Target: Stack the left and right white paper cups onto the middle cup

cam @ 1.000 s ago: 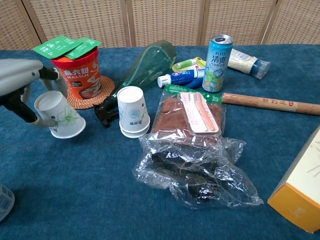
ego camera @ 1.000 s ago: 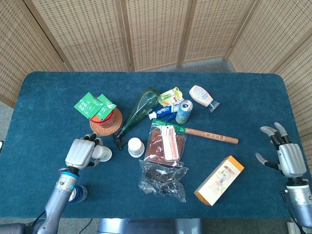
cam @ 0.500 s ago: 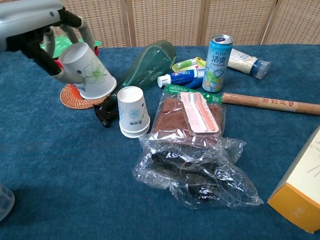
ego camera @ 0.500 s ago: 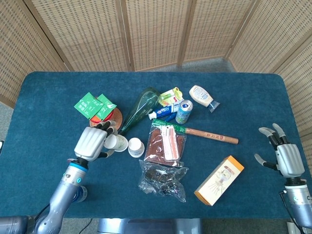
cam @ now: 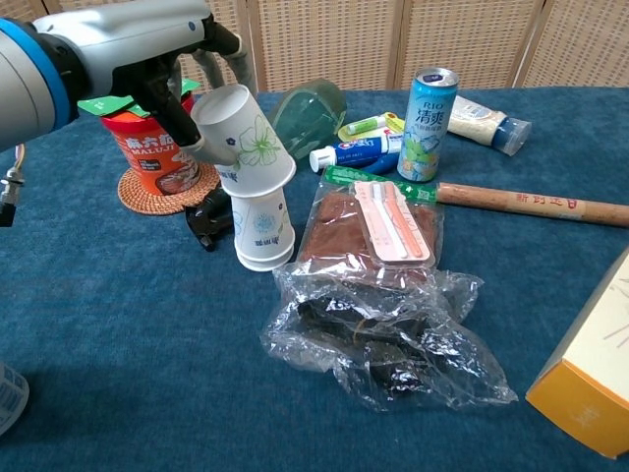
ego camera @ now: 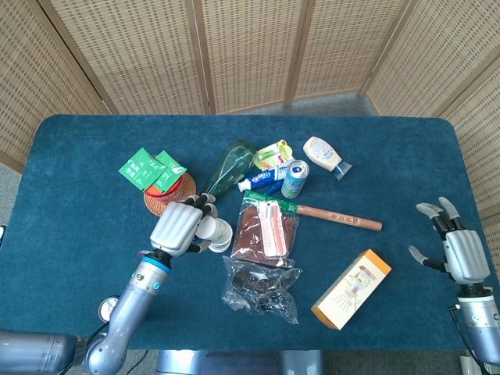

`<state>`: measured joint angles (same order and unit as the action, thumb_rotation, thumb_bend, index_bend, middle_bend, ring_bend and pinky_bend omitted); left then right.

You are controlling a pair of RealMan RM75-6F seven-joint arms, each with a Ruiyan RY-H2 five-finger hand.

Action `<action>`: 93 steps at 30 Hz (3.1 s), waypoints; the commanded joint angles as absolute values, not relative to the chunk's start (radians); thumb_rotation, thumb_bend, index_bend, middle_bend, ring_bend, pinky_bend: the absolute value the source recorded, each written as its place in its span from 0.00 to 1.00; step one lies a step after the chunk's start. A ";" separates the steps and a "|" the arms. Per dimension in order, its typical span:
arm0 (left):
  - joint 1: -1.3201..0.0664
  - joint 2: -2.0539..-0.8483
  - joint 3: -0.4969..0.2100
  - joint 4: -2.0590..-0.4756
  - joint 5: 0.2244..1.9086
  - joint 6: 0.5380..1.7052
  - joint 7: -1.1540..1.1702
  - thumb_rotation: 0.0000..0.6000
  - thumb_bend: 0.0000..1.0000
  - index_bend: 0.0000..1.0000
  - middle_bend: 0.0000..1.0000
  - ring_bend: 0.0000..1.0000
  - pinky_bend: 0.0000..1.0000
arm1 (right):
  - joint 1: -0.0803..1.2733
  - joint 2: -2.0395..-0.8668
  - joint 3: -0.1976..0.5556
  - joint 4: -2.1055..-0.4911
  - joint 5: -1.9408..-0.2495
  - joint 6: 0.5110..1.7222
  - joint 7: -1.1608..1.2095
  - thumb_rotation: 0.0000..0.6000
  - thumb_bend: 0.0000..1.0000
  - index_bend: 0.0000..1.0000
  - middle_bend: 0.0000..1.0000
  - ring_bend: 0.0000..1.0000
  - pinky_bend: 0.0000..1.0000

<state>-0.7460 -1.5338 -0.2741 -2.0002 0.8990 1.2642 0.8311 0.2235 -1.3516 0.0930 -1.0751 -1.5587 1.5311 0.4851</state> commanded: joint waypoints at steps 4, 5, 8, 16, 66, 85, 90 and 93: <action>-0.765 -1.544 -0.270 -1.990 0.861 1.290 0.859 1.00 0.25 0.43 0.28 0.30 0.57 | 0.222 -1.352 0.097 -1.074 -1.557 1.538 0.483 1.00 0.26 0.19 0.24 0.07 0.44; -0.767 -1.545 -0.269 -1.989 0.854 1.294 0.863 1.00 0.25 0.43 0.27 0.30 0.57 | 0.222 -1.353 0.098 -1.074 -1.557 1.538 0.483 1.00 0.26 0.19 0.24 0.07 0.44; -0.777 -1.550 -0.269 -1.983 0.829 1.296 0.863 1.00 0.25 0.43 0.27 0.29 0.57 | 0.222 -1.354 0.097 -1.073 -1.560 1.539 0.479 1.00 0.26 0.19 0.24 0.07 0.43; -0.801 -1.571 -0.264 -1.958 0.811 1.296 0.853 1.00 0.25 0.43 0.27 0.29 0.56 | 0.222 -1.355 0.097 -1.072 -1.559 1.538 0.478 1.00 0.26 0.19 0.24 0.07 0.44; -0.658 -1.293 -0.081 -2.033 1.170 1.351 0.562 1.00 0.24 0.15 0.00 0.00 0.31 | 0.222 -1.365 0.092 -1.069 -1.558 1.519 0.467 1.00 0.27 0.19 0.24 0.07 0.43; -0.272 -1.110 0.111 -1.650 1.546 1.647 -0.001 1.00 0.23 0.14 0.00 0.00 0.26 | 0.220 -1.393 0.098 -0.986 -1.528 1.491 0.425 1.00 0.26 0.19 0.24 0.06 0.37; -0.203 -1.131 0.095 -1.546 1.514 1.683 -0.104 1.00 0.23 0.14 0.00 0.00 0.23 | 0.219 -1.395 0.104 -0.981 -1.522 1.494 0.417 1.00 0.26 0.19 0.23 0.06 0.35; -0.181 -1.146 0.081 -1.494 1.500 1.682 -0.144 1.00 0.23 0.14 0.00 0.00 0.23 | 0.219 -1.395 0.104 -0.976 -1.520 1.490 0.405 1.00 0.26 0.19 0.23 0.05 0.34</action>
